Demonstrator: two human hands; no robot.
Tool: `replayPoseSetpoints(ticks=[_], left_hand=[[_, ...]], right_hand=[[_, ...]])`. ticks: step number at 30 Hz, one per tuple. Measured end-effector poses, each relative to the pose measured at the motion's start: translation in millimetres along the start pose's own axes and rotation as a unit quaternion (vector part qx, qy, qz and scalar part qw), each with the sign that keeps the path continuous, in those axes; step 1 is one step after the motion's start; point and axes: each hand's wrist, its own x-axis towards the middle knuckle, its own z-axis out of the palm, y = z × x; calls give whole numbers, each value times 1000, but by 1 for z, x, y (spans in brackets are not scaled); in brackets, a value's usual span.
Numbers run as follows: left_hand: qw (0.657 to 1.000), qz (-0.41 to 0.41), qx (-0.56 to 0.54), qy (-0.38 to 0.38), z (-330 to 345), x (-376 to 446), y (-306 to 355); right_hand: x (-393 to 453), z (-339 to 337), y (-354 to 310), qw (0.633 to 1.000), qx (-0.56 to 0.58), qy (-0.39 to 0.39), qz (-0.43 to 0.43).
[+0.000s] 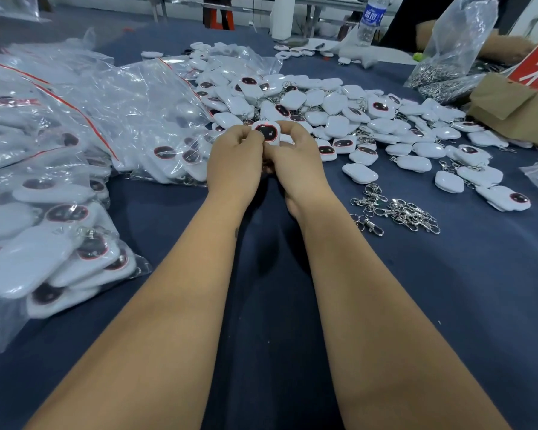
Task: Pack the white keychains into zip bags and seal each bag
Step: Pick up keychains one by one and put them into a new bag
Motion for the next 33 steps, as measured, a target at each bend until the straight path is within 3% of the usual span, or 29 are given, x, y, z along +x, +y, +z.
replayPoseSetpoints(ticks=[6,23,33], left_hand=[[1000,-3,0,-15,0,-1,3],[999,-35,-28,-14,-1,2,9],[996,-50,-71,-2,-1,-1,11]], right_hand=[[-2,0,-7,995,102,3,17],[4,0,-1,999,-23,23,12],[2,-1,-7,996,77,26,41]])
